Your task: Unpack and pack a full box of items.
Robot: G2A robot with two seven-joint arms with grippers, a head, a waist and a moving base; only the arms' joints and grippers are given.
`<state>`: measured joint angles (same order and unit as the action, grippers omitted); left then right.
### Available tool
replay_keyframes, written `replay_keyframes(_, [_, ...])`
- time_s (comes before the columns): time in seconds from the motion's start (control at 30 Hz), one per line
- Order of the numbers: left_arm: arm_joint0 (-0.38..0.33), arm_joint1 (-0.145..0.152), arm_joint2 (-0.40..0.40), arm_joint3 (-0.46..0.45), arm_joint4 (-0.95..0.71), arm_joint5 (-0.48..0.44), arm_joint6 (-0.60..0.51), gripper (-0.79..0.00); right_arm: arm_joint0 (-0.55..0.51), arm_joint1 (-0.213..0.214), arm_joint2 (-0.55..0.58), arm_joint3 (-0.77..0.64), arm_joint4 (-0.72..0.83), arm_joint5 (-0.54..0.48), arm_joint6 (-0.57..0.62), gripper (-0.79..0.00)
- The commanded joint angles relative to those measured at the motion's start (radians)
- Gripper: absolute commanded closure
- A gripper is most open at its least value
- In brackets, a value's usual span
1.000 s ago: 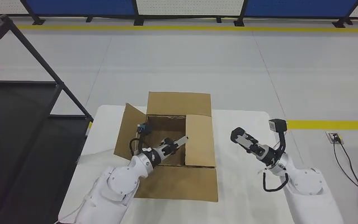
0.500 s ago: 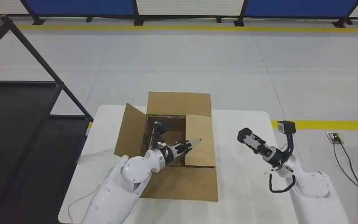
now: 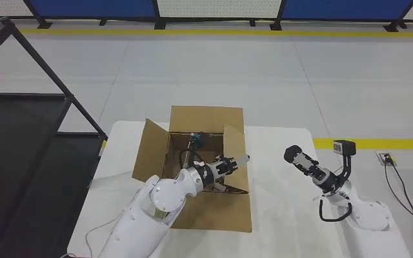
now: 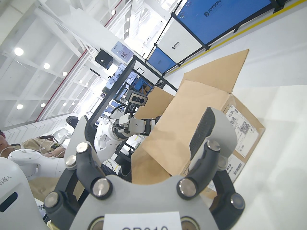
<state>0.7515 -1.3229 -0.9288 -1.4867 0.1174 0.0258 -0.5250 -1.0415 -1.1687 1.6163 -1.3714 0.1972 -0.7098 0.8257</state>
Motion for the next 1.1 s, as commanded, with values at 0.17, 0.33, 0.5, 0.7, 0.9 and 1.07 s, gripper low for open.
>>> replay_keyframes(0.17, [-0.092,-0.055,0.117,0.109,-0.046,-0.025,0.076,-0.785,-0.056,0.017,0.086,0.006,0.050,-0.038,-0.043,-0.785])
replay_keyframes(0.33, [-0.170,-0.110,0.214,0.229,-0.072,-0.043,0.123,-0.785,-0.111,0.031,0.164,0.010,0.087,-0.063,-0.061,-0.785])
replay_keyframes(0.5, [-0.254,-0.175,0.314,0.366,-0.075,-0.028,0.139,-0.785,-0.150,0.043,0.217,0.023,0.118,-0.071,-0.064,-0.785])
replay_keyframes(0.7, [-0.335,-0.253,0.400,0.503,-0.081,0.018,0.114,-0.785,-0.160,0.053,0.235,0.049,0.146,-0.081,-0.052,-0.785])
replay_keyframes(0.9, [-0.393,-0.319,0.443,0.618,-0.093,0.055,0.086,-0.785,-0.139,0.062,0.235,0.081,0.165,-0.083,-0.034,-0.785])
replay_keyframes(1.07, [-0.418,-0.360,0.450,0.689,-0.103,0.045,0.087,-0.785,-0.121,0.068,0.225,0.101,0.175,-0.086,-0.025,-0.785])
